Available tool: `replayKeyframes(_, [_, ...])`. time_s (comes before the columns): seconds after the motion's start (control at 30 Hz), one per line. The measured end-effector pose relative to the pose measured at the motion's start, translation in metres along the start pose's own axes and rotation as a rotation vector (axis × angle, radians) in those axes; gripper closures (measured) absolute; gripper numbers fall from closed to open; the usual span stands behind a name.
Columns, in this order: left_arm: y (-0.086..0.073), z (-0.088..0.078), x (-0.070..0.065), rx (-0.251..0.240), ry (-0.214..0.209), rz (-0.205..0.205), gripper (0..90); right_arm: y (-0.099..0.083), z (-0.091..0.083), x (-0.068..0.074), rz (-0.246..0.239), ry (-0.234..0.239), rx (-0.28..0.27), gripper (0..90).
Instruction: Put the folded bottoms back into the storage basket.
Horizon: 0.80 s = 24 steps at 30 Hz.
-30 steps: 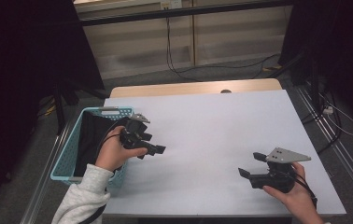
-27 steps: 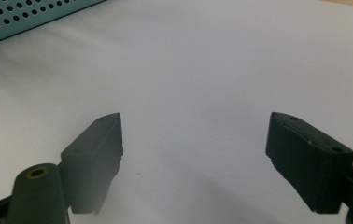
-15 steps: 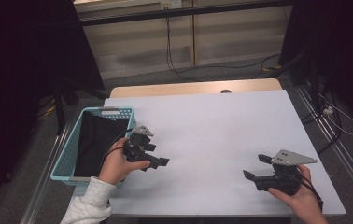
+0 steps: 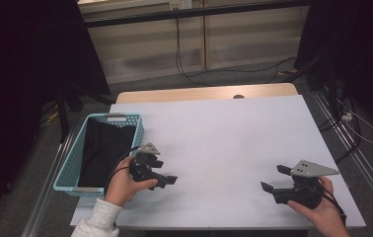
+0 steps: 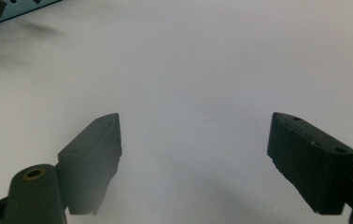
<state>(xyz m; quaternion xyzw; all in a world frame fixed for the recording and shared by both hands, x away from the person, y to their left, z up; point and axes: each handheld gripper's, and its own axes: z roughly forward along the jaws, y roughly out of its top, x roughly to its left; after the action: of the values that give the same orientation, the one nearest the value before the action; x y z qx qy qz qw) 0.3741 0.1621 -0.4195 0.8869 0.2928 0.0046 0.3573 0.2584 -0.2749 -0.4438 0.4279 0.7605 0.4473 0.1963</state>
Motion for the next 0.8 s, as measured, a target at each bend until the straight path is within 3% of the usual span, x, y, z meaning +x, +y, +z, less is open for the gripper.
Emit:
replayKeyframes(0.17, [-0.009, 0.003, 0.002, 0.004, -0.016, -0.009, 14.8, -0.001, 0.001, 0.000, -0.003, -0.002, 0.003, 17.1])
replayKeyframes(0.37, [-0.016, 0.002, 0.003, -0.024, -0.030, -0.017, 14.0, -0.002, 0.000, 0.000, 0.003, -0.008, 0.004, 16.4])
replayKeyframes(0.8, [-0.020, -0.002, 0.006, -0.057, -0.032, -0.016, 12.1, -0.004, 0.001, -0.001, 0.003, -0.007, 0.009, 16.4])
